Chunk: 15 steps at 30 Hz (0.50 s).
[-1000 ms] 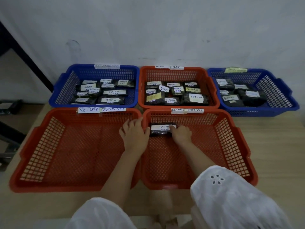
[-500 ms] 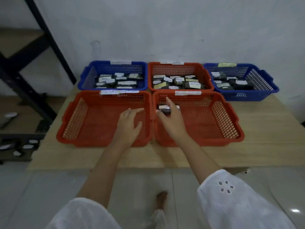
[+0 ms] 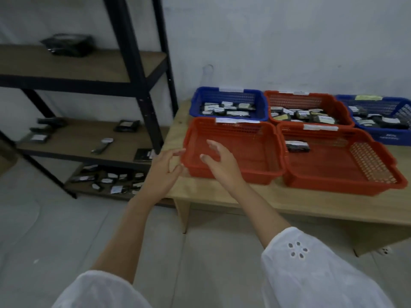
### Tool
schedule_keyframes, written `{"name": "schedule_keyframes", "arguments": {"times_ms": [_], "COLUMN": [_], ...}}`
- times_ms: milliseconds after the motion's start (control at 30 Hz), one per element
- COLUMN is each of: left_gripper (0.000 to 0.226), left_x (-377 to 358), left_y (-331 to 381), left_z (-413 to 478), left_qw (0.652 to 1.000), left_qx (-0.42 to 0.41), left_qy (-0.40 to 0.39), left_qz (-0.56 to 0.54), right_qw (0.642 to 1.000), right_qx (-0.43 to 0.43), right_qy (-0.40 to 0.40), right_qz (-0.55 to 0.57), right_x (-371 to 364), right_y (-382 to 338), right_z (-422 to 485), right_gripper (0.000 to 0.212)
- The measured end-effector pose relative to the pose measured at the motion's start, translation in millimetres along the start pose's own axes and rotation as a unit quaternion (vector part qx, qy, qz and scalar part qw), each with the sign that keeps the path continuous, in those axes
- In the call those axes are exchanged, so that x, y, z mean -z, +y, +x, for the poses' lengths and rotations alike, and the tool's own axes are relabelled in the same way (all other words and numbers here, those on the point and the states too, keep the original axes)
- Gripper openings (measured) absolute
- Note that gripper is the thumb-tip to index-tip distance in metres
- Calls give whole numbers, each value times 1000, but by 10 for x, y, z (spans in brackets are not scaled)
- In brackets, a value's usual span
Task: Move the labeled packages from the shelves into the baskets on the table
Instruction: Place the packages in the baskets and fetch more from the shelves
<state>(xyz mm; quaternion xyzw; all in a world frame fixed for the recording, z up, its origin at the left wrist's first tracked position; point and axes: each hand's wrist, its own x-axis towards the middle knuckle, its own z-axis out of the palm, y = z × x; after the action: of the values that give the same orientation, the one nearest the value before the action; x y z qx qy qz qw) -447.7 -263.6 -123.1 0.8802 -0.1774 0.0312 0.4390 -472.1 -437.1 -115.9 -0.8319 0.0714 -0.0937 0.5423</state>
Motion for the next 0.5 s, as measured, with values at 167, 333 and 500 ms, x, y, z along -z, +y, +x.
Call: {"name": "schedule_keyframes", "arguments": {"times_ms": [167,333,500], "left_gripper": [40,42,44], "left_x": [1113,1951,2374], "left_y": [-754,-1377,-1869], "left_z": [-182,-341,-232], "left_qw": [999,999,995], "left_qx": [9,41,81], "left_qy": [-11,8,5], "left_qz": [38,21,-55], "right_qw": [998,994,994], "right_qx": [23,22,-4], "right_qy": [-33,-93,-112], "right_qz": [-43,-46,-18], "right_x": [-1317,-2343,-2949], "right_y": [-574,-907,-997], "right_z": [57,54,251], "right_gripper": [40,47,51]}}
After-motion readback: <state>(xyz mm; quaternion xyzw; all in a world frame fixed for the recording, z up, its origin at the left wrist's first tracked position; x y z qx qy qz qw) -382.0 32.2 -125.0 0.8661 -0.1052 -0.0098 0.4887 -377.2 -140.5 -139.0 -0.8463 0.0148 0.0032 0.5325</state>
